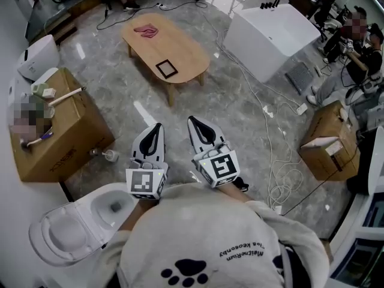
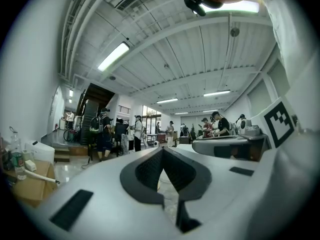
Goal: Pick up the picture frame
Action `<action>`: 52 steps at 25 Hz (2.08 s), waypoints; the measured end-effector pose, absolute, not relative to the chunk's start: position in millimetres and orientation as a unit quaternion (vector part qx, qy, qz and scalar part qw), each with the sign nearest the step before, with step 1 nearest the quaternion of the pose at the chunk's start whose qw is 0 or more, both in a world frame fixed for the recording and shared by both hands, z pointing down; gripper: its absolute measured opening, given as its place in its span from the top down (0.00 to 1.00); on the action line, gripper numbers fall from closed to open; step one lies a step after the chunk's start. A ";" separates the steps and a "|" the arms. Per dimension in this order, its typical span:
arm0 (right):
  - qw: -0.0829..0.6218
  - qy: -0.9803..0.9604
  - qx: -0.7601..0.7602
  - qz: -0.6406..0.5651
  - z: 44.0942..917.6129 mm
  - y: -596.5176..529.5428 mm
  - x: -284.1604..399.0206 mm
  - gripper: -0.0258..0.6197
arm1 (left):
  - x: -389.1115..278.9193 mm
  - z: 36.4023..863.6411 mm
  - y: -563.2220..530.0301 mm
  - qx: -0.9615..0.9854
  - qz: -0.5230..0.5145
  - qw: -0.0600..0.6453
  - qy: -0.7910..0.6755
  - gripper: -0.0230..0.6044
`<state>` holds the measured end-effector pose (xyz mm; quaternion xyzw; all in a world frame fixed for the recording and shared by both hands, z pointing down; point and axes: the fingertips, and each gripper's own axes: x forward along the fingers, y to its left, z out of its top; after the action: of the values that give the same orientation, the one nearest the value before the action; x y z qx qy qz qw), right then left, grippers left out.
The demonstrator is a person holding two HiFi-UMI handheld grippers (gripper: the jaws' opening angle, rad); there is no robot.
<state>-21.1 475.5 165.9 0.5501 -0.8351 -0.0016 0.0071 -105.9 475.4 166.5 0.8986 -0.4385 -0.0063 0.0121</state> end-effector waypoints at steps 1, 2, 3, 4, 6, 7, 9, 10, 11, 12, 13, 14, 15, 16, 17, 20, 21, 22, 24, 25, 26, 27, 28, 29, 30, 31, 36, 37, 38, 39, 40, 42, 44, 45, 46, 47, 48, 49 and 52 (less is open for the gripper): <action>0.004 -0.833 0.553 0.003 167.0 474.4 -22.0 0.95 | -108.3 166.9 473.9 0.900 -0.008 0.013 -0.436 0.95; 0.002 -0.831 0.556 0.006 168.1 473.6 -22.4 0.95 | -110.4 167.4 472.4 0.901 -0.009 0.013 -0.434 0.95; 0.001 -0.829 0.559 0.008 169.1 473.0 -22.3 0.95 | -112.1 168.1 470.9 0.902 -0.009 0.014 -0.432 0.95; 0.001 -0.827 0.562 0.010 170.0 472.7 -21.8 0.95 | -113.4 169.1 469.6 0.903 -0.009 0.015 -0.430 0.95; 0.005 -0.825 0.565 0.013 173.0 473.1 -20.3 0.95 | -114.7 172.9 467.3 0.904 -0.009 0.020 -0.428 0.95; 0.008 -0.824 0.566 0.014 175.1 473.0 -19.6 0.95 | -115.2 175.7 466.1 0.904 -0.009 0.024 -0.428 0.95; 0.010 -0.824 0.566 0.016 178.6 469.9 -18.2 0.95 | -115.7 180.6 462.5 0.903 -0.010 0.030 -0.428 0.95; 0.010 -0.824 0.566 0.016 179.5 467.3 -17.6 0.95 | -115.6 182.2 460.5 0.903 -0.011 0.033 -0.428 0.95; 0.009 -0.824 0.566 0.017 180.1 464.4 -17.3 0.95 | -115.4 183.4 458.6 0.903 -0.010 0.034 -0.428 0.95; 0.009 -0.825 0.565 0.018 180.5 461.1 -17.0 0.95 | -115.0 184.3 456.4 0.903 -0.009 0.036 -0.428 0.95; 0.008 -0.826 0.563 0.019 181.0 456.8 -16.6 0.95 | -114.3 184.8 453.1 0.902 -0.008 0.037 -0.429 0.95; 0.007 -0.827 0.562 0.020 181.7 451.6 -15.9 0.95 | -113.3 185.2 448.5 0.902 -0.007 0.036 -0.431 0.95; 0.007 -0.828 0.560 0.020 182.6 445.6 -14.7 0.95 | -111.7 185.6 443.0 0.901 -0.007 0.035 -0.433 0.95; 0.006 -0.830 0.557 0.020 183.6 439.1 -13.0 0.95 | -109.6 186.1 436.7 0.899 -0.007 0.034 -0.436 0.95; 0.006 -0.832 0.555 0.021 184.8 432.0 -10.8 0.95 | -106.9 186.5 429.7 0.898 -0.008 0.033 -0.438 0.95; 0.005 -0.836 0.548 0.019 186.0 404.9 0.4 0.95 | -95.2 185.8 403.0 0.895 -0.012 0.029 -0.445 0.95; 0.004 -0.838 0.546 0.018 184.9 393.5 5.9 0.95 | -90.2 184.8 392.1 0.894 -0.013 0.028 -0.447 0.95; 0.003 -0.839 0.544 0.017 183.2 381.3 11.9 0.95 | -85.0 183.4 380.6 0.893 -0.014 0.026 -0.450 0.95; 0.002 -0.842 0.539 0.016 179.8 356.8 23.6 0.95 | -75.4 180.1 357.8 0.889 -0.017 0.025 -0.458 0.95; 0.002 -0.845 0.535 0.017 178.6 344.8 29.0 0.95 | -70.6 178.6 347.0 0.886 -0.019 0.026 -0.462 0.95; 0.003 -0.847 0.531 0.018 177.9 332.8 34.0 0.95 | -65.8 177.2 336.5 0.884 -0.020 0.027 -0.466 0.95; 0.004 -0.850 0.527 0.020 177.3 321.0 38.6 0.95 | -61.1 176.1 326.3 0.881 -0.020 0.027 -0.471 0.95; 0.004 -0.853 0.522 0.021 176.8 309.4 42.6 0.95 | -56.5 175.0 316.3 0.879 -0.020 0.028 -0.476 0.95; 0.004 -0.856 0.516 0.021 176.4 298.2 46.1 0.95 | -52.0 174.2 306.5 0.877 -0.020 0.028 -0.480 0.95; 0.004 -0.860 0.510 0.021 176.1 287.4 49.3 0.95 | -47.7 173.7 296.8 0.874 -0.020 0.028 -0.485 0.95; 0.003 -0.864 0.504 0.021 176.0 277.1 52.6 0.95 | -43.8 173.3 287.5 0.871 -0.019 0.028 -0.490 0.95; 0.003 -0.879 0.477 0.022 176.6 228.7 67.3 0.95 | -30.6 174.7 247.1 0.854 -0.021 0.033 -0.518 0.95; 0.002 -0.881 0.472 0.022 176.2 220.0 69.2 0.95 | -29.2 175.4 240.1 0.851 -0.022 0.034 -0.523 0.95; 0.001 -0.884 0.467 0.021 175.7 212.1 70.9 0.95 | -27.9 175.9 233.5 0.848 -0.022 0.034 -0.528 0.95; -0.001 -0.886 0.463 0.021 175.4 205.2 72.7 0.95 | -26.4 175.9 227.7 0.846 -0.021 0.034 -0.532 0.95; -0.002 -0.888 0.460 0.021 175.4 199.3 74.5 0.95 | -24.6 175.7 222.9 0.844 -0.021 0.033 -0.535 0.95; -0.003 -0.891 0.453 0.025 176.5 189.4 77.6 0.95 | -21.6 175.5 215.9 0.839 -0.020 0.034 -0.542 0.95; -0.005 -0.894 0.447 0.030 178.9 181.2 77.8 0.95 | -21.4 176.6 211.2 0.835 -0.018 0.036 -0.549 0.95; -0.005 -0.896 0.443 0.033 179.9 178.3 76.9 0.95 | -22.4 177.6 209.5 0.832 -0.016 0.038 -0.552 0.95; -0.006 -0.897 0.441 0.034 180.5 176.4 75.9 0.95 | -23.6 178.6 208.2 0.831 -0.014 0.039 -0.555 0.95; -0.007 -0.898 0.438 0.035 180.7 175.4 75.2 0.95 | -24.7 179.2 206.9 0.829 -0.012 0.039 -0.557 0.95; -0.008 -0.899 0.437 0.035 180.7 174.7 75.0 0.95 | -25.6 179.1 205.4 0.829 -0.011 0.038 -0.558 0.95; -0.010 -0.899 0.437 0.035 180.6 173.9 75.3 0.95 | -25.9 178.6 203.6 0.828 -0.010 0.037 -0.559 0.95; -0.015 -0.897 0.440 0.035 181.3 171.2 78.6 0.95 | -23.3 177.1 198.8 0.830 -0.008 0.030 -0.557 0.95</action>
<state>78.6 171.2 181.3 0.4400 -0.8972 0.0347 -0.0145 -23.3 198.8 177.1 0.8298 -0.5572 -0.0085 0.0304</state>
